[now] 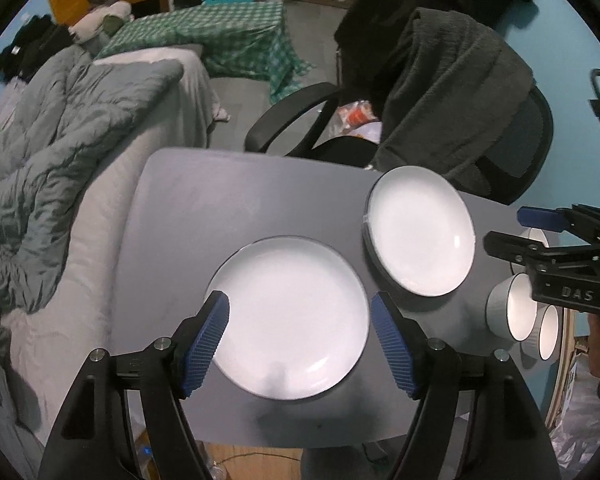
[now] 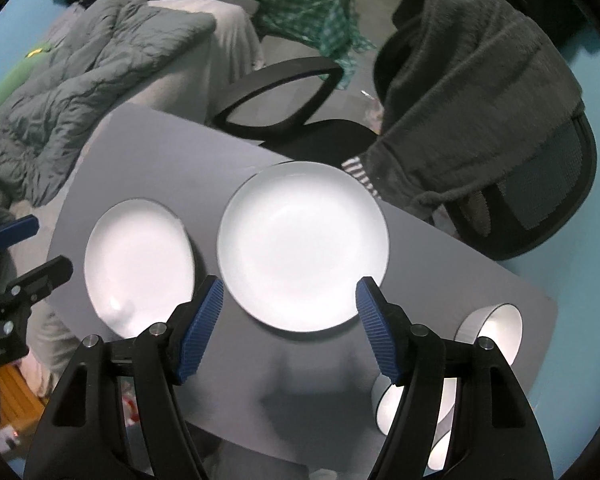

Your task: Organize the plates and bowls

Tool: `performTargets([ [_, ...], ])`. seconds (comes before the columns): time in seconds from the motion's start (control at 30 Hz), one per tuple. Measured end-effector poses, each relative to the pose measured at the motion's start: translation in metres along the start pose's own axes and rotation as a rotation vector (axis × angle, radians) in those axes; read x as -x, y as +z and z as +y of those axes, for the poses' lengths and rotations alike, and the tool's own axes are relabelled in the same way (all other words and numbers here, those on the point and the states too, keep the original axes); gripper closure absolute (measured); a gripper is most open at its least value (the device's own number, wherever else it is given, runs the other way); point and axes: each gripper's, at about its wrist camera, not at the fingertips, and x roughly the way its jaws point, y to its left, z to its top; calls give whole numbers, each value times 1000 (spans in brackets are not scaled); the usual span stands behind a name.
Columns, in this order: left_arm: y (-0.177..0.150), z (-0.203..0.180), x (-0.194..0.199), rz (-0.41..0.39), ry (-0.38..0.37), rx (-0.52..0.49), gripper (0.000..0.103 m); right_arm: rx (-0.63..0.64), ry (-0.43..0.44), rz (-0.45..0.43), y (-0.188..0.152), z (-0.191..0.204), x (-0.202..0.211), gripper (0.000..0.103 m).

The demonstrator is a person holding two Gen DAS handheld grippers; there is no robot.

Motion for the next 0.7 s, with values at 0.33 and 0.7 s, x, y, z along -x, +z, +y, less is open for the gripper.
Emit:
performTargets([
  [0.33, -23, 41, -4, 24, 28, 74, 28, 132, 26, 15, 2, 35, -4, 35],
  [0.7, -38, 80, -18, 55, 18, 195, 28, 254, 91, 25, 19, 78, -23, 35],
])
